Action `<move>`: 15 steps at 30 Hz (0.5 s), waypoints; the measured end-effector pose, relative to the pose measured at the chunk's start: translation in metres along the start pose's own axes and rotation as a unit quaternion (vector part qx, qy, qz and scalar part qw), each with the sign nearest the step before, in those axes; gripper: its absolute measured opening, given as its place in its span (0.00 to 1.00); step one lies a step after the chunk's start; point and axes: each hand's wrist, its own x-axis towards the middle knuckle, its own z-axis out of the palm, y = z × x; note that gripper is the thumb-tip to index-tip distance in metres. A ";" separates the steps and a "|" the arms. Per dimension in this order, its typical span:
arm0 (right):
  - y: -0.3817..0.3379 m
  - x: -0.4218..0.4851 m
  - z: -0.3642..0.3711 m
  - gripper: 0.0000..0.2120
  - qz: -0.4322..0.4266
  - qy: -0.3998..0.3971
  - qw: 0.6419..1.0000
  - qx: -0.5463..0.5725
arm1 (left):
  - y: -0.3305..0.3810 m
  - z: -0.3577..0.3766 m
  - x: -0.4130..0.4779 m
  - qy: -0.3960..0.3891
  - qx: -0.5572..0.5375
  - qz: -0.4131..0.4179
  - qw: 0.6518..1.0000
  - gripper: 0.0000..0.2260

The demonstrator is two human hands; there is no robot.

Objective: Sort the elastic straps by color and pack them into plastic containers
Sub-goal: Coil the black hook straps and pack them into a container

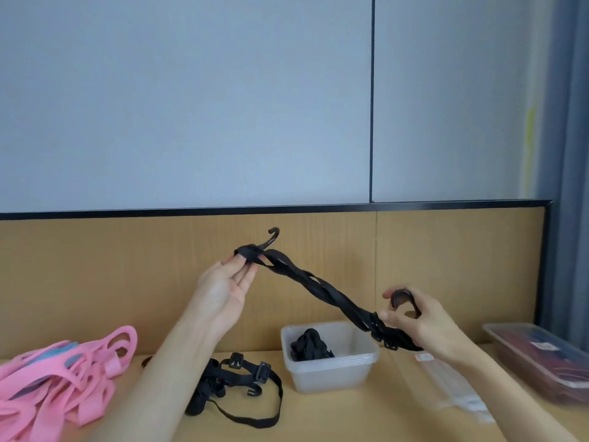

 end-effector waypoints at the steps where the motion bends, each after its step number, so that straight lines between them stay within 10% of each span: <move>1: -0.002 0.000 0.004 0.18 -0.005 -0.012 1.000 -0.007 | -0.001 0.005 0.000 -0.005 -0.024 -0.005 1.000 0.12; 8: -0.005 0.012 0.011 0.10 -0.024 -0.042 0.987 -0.154 | -0.003 0.021 -0.006 -0.074 -0.070 -0.041 0.994 0.16; 15: -0.006 0.033 0.005 0.06 -0.044 0.108 0.982 -0.146 | -0.017 0.014 -0.007 -0.217 0.042 -0.090 0.971 0.08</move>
